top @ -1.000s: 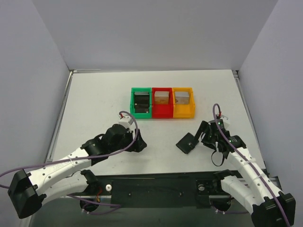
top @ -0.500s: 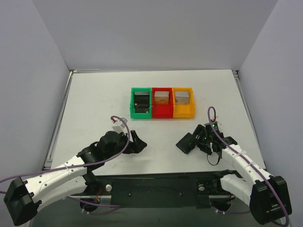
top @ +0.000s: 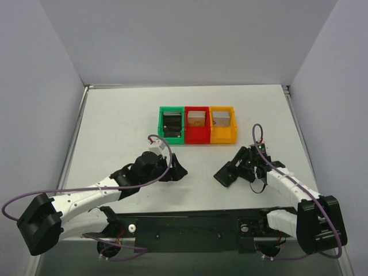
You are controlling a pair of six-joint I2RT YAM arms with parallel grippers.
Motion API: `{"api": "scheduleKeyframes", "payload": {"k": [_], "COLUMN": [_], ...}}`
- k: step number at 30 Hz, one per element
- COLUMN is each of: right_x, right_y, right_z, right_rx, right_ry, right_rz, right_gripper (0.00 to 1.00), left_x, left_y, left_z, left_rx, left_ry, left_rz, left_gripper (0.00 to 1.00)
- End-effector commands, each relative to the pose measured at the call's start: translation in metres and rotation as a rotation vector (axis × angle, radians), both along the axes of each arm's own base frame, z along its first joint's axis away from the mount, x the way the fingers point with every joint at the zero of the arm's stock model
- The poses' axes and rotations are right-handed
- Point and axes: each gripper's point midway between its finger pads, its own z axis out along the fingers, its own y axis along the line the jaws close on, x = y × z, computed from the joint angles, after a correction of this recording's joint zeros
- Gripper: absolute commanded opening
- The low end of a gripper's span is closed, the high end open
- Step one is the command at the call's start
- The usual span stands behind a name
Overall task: Take the credit cards out of the card holder
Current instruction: Move the card holder to the center of the board.
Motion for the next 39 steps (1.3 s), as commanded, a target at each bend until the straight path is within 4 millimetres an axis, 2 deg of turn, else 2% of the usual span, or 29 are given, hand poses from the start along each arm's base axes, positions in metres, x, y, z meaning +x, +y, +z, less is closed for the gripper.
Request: {"api": "scheduleKeyframes", "payload": {"k": [1, 5, 9, 15, 19, 22, 25, 27, 31, 35, 39], "right_x": [0.003, 0.007, 0.005, 0.001, -0.011, -0.012, -0.013, -0.016, -0.025, -0.042, -0.053], "right_y": [0.01, 0.023, 0.051, 0.078, 0.103, 0.122, 0.12, 0.11, 0.089, 0.074, 0.078], "right_z": [-0.009, -0.01, -0.012, -0.018, -0.022, -0.018, -0.013, 0.0, 0.012, 0.002, -0.012], "right_rx": [0.011, -0.029, -0.084, -0.09, -0.067, -0.031, -0.033, -0.053, -0.107, -0.124, -0.077], "right_ry": [0.043, 0.048, 0.052, 0.075, 0.1, 0.073, 0.069, 0.043, 0.023, 0.048, 0.063], "right_rz": [0.068, 0.156, 0.295, 0.344, 0.376, 0.394, 0.38, 0.369, 0.366, 0.372, 0.394], "right_gripper": [0.68, 0.67, 0.64, 0.63, 0.65, 0.68, 0.73, 0.76, 0.77, 0.73, 0.67], "left_x": [0.008, 0.004, 0.001, -0.003, -0.005, -0.004, -0.001, -0.002, -0.003, -0.004, -0.003], "left_y": [-0.016, -0.008, 0.002, 0.012, 0.009, -0.003, -0.012, -0.02, -0.028, -0.038, -0.051], "left_z": [0.027, 0.017, 0.008, -0.007, -0.019, -0.026, -0.035, -0.037, -0.043, -0.048, -0.049], "left_rx": [-0.072, -0.07, -0.058, -0.056, -0.061, -0.082, -0.079, -0.1, -0.13, -0.149, -0.147], "left_ry": [-0.062, -0.048, -0.044, -0.013, 0.026, 0.057, 0.09, 0.118, 0.149, 0.167, 0.177], "left_rz": [-0.028, -0.006, 0.017, 0.052, 0.053, 0.034, 0.036, 0.02, 0.029, 0.02, 0.006], "left_gripper": [0.89, 0.89, 0.88, 0.88, 0.87, 0.87, 0.86, 0.86, 0.86, 0.85, 0.82]}}
